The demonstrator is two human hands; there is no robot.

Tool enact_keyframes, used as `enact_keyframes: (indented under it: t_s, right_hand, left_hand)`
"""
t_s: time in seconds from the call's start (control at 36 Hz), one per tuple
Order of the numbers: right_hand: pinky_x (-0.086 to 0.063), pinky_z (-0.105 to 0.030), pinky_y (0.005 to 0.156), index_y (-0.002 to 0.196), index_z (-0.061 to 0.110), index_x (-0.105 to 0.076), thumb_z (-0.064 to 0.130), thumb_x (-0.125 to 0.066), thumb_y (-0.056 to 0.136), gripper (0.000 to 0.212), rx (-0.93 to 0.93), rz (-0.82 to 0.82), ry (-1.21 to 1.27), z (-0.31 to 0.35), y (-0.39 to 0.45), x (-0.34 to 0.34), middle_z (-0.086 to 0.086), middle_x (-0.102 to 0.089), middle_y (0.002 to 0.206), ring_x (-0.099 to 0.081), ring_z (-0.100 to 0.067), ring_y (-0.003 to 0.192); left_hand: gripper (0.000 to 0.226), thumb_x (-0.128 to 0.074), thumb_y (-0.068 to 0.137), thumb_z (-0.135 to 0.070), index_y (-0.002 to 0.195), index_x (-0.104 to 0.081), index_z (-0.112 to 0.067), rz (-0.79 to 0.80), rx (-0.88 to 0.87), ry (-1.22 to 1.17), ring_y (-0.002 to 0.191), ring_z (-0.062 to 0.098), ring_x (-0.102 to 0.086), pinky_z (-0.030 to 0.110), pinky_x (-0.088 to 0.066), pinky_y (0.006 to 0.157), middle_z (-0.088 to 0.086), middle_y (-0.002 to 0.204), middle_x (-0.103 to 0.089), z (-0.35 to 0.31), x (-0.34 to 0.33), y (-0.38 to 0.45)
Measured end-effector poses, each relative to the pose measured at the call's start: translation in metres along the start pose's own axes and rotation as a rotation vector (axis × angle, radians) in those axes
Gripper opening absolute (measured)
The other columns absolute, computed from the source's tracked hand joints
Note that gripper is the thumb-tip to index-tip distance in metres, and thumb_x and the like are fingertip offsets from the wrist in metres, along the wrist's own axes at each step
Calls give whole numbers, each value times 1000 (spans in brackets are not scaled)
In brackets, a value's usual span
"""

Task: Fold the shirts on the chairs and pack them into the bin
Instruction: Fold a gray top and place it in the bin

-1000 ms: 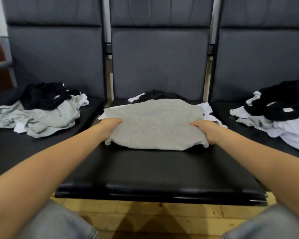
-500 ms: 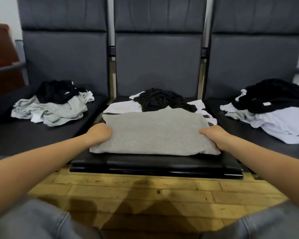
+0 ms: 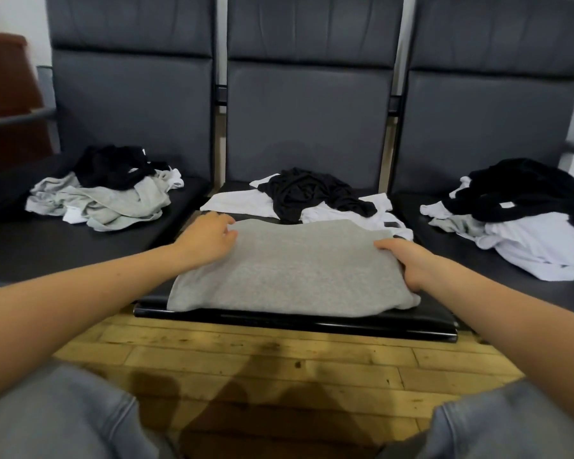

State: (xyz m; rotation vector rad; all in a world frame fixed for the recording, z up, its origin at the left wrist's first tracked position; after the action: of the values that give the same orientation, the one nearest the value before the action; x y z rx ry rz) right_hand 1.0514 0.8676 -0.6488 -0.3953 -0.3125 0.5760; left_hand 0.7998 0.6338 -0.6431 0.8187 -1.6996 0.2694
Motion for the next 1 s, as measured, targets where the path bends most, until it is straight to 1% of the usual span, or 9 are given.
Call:
enact_keyframes:
  t_s: [0.17, 0.28, 0.42, 0.47, 0.58, 0.67, 0.83, 0.92, 1.0]
  right_hand:
    - [-49, -44, 96, 111, 7, -60, 17, -60, 90, 23, 139, -50, -74, 26, 8, -14, -15, -64, 116, -61, -31, 106]
    - [-43, -42, 103, 92, 13, -60, 19, -52, 94, 10, 262, -11, -233, 51, 8, -31, -11, -63, 113, -57, -29, 110]
    - [-46, -28, 69, 76, 21, -52, 14, -55, 93, 19, 401, 136, -269, 75, 0, -71, -2, -55, 85, -53, -17, 75]
    - [-46, -27, 69, 78, 20, -55, 14, -56, 93, 16, 385, 235, -256, 76, -6, -96, 1, -55, 81, -55, -14, 74]
    - [-52, -29, 69, 99, 15, -59, 28, -55, 97, 14, 212, 557, -357, 58, -21, -135, -10, -65, 91, -66, -23, 75]
    - [-55, -24, 56, 119, 8, -52, 36, -46, 101, 33, 122, 677, -466, 46, -24, -144, -17, -68, 92, -71, -24, 67]
    - [-41, -18, 42, 94, 9, -63, 26, -53, 95, 20, 420, 242, -625, 49, 9, -110, -5, -62, 75, -58, -14, 52]
    - [-43, -22, 48, 78, 9, -58, 53, -56, 90, 45, 425, 87, -861, 42, 23, -87, -9, -66, 78, -58, -18, 61]
    - [-38, -22, 51, 68, 16, -50, 71, -56, 81, 57, 334, 144, -1000, 30, 22, -83, 0, -55, 68, -49, -13, 58]
  left_hand:
    - [49, -49, 98, -39, 141, -45, -16, 198, -63, 1, 135, 25, -34, 31, -25, 112, 11, 141, -41, -17, -38, 7]
    - [50, -46, 98, -44, 144, -41, -24, 238, -63, -8, 136, 24, -29, 33, -25, 114, 5, 144, -34, -13, -51, 14]
    - [33, -48, 98, -29, 127, -59, -18, 168, -58, -120, 124, 23, -46, 29, -34, 105, 8, 128, -53, -5, -47, 29]
    - [29, -48, 98, -22, 119, -65, -13, 121, -58, -146, 115, 20, -53, 27, -39, 97, 5, 120, -63, 0, -42, 32]
    - [30, -47, 95, -18, 105, -74, -12, 95, -108, -169, 103, 16, -59, 31, -46, 93, -4, 108, -70, 7, -38, 32]
    - [39, -41, 87, -28, 69, -66, -5, 71, -118, -204, 74, 20, -61, 44, -50, 72, 3, 74, -69, 13, -43, 31]
    - [54, -45, 98, -37, 53, -29, -10, 36, -65, -307, 45, 12, -31, 30, -27, 49, 5, 47, -34, 4, -45, 29]
    - [60, -55, 93, -47, 52, -26, -14, 60, -11, -419, 44, 11, -26, 29, -25, 50, 0, 47, -27, -3, -52, 27]
    - [61, -63, 85, -51, 50, -29, -15, 78, 43, -331, 51, 12, -36, 29, -29, 54, -1, 53, -35, -12, -61, 29]
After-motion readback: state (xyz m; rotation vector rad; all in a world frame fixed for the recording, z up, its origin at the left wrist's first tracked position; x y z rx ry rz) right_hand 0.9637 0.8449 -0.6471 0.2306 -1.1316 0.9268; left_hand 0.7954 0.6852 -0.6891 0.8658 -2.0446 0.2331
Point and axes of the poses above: each hand's wrist, its own y-axis towards the middle knuckle, its own x-axis out of the back of the hand, z = x × y, the point moved 2 cm from there along y, towards the middle knuckle
